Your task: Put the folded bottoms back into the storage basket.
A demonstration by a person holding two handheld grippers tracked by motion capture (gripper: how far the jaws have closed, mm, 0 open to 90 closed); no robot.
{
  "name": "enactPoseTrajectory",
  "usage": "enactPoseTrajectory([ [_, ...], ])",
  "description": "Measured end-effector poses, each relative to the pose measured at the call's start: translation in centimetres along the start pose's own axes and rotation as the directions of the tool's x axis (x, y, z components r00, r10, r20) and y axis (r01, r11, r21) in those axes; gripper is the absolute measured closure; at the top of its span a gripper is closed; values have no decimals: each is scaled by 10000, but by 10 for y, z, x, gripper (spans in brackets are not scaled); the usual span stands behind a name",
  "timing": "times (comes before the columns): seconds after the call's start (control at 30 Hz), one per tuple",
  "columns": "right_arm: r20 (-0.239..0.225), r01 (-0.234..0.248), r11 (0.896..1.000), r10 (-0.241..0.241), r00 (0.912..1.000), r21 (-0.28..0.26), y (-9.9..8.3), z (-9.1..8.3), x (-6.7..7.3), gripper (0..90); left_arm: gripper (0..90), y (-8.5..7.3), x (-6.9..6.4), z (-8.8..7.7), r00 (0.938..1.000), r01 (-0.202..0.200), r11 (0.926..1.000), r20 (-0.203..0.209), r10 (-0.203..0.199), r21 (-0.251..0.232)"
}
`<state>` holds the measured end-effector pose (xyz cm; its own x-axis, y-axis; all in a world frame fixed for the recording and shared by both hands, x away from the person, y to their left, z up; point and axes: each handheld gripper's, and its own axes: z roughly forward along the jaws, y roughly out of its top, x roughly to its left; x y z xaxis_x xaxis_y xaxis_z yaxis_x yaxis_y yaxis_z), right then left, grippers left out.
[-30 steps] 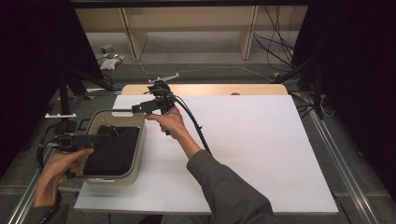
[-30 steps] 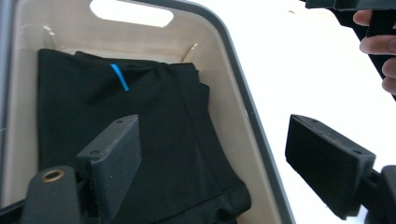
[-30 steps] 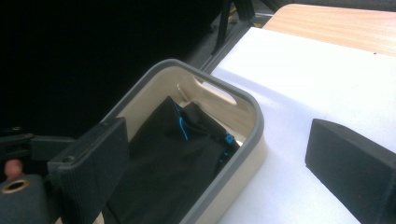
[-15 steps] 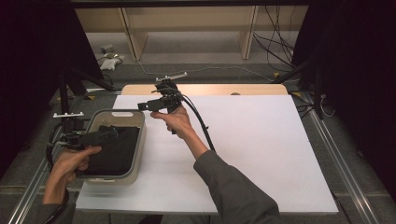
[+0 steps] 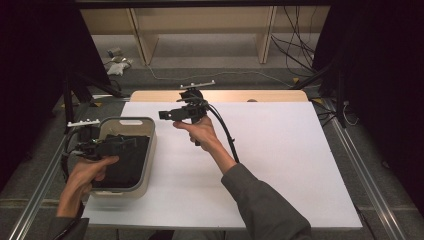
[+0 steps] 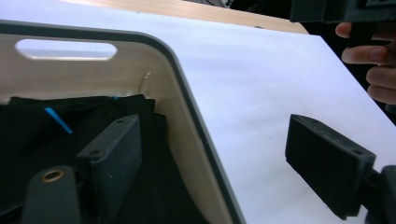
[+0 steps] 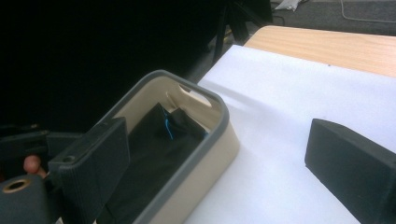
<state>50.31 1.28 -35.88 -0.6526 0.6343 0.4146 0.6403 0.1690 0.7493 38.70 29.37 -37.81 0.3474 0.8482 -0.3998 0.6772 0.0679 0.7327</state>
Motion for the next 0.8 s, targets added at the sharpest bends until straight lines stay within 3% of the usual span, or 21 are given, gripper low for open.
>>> enactPoseTrajectory([
  [0.57,-150,150,9980,-160,9998,-621,-16,-32,-12,80,181,-6,-28,21,9955,-792,9964,493,806,-305],
  [0.8,-53,497,9954,-503,9987,-819,-23,-48,-14,80,180,-9,-39,28,9909,-1150,9926,657,1174,-401],
])
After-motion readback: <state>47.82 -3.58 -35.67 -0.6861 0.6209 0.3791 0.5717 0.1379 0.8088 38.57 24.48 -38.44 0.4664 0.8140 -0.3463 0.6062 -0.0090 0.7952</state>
